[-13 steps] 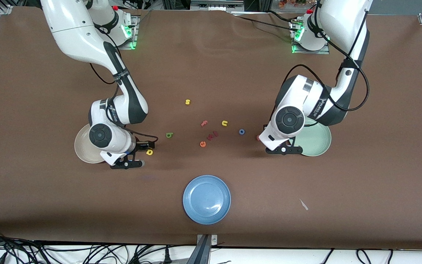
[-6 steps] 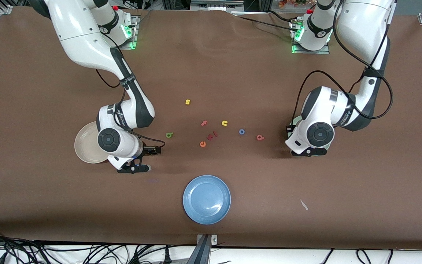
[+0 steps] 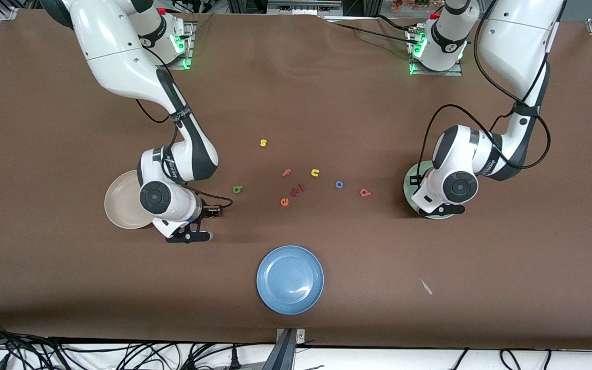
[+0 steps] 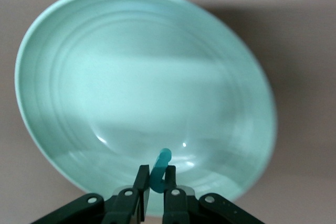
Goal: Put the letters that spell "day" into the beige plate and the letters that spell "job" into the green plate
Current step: 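Grasp the yellow a with the right gripper while the left gripper places the l, then place the yellow a on the white plate while the left gripper reaches the p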
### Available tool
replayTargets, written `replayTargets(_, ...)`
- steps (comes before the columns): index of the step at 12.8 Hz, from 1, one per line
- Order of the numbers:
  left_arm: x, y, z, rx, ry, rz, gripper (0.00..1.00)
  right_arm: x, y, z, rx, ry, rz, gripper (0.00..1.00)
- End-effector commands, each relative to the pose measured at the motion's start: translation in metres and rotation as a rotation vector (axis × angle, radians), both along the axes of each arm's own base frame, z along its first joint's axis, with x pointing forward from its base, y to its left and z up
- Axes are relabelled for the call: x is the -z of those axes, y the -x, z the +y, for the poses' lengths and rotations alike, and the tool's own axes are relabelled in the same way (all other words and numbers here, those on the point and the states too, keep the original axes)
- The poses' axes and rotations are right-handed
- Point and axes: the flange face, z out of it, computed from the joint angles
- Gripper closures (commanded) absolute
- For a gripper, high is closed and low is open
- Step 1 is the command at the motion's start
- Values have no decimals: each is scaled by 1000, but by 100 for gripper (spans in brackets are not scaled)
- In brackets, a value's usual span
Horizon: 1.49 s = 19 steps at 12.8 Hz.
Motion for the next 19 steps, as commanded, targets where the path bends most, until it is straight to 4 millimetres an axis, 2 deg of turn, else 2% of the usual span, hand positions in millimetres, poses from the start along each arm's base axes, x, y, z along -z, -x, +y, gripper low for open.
replayTargets(1, -6, 4, 11, 42, 0, -20, 68, 2, -5, 5, 16, -11, -6, 45)
replayTargets(2, -6, 4, 11, 45, 0, -21, 1, 2, -5, 5, 16, -11, -6, 47)
replayTargets(4, -8, 3, 10, 47, 1, -18, 0, 5, -5, 6, 15, -11, -10, 54)
replayTargets(6, -21, 2, 1, 46, 6, -5, 0, 9, -5, 6, 16, -11, -9, 62)
replayTargets(10, -85, -11, -69, 135, 58, -10, 0, 10, -3, 10, 14, -13, -11, 76)
replayTargets(13, -99, 0, -127, 203, 129, -22, 0, 7, -5, 9, 4, -13, -13, 82)
replayTargets(15, -104, 8, -165, 217, 186, -17, 0, -8, -9, 12, -7, -21, -26, 83)
replayTargets(16, -102, 10, -173, 219, 198, -11, 0, -10, -10, 7, -11, -15, -14, 83)
replayTargets(18, -112, 7, -189, 235, 232, -25, 0, -27, -10, -6, -72, -8, 16, 83)
replayTargets(19, -109, 9, -195, 249, 238, -23, 0, -37, -11, -26, -99, 4, 45, 83)
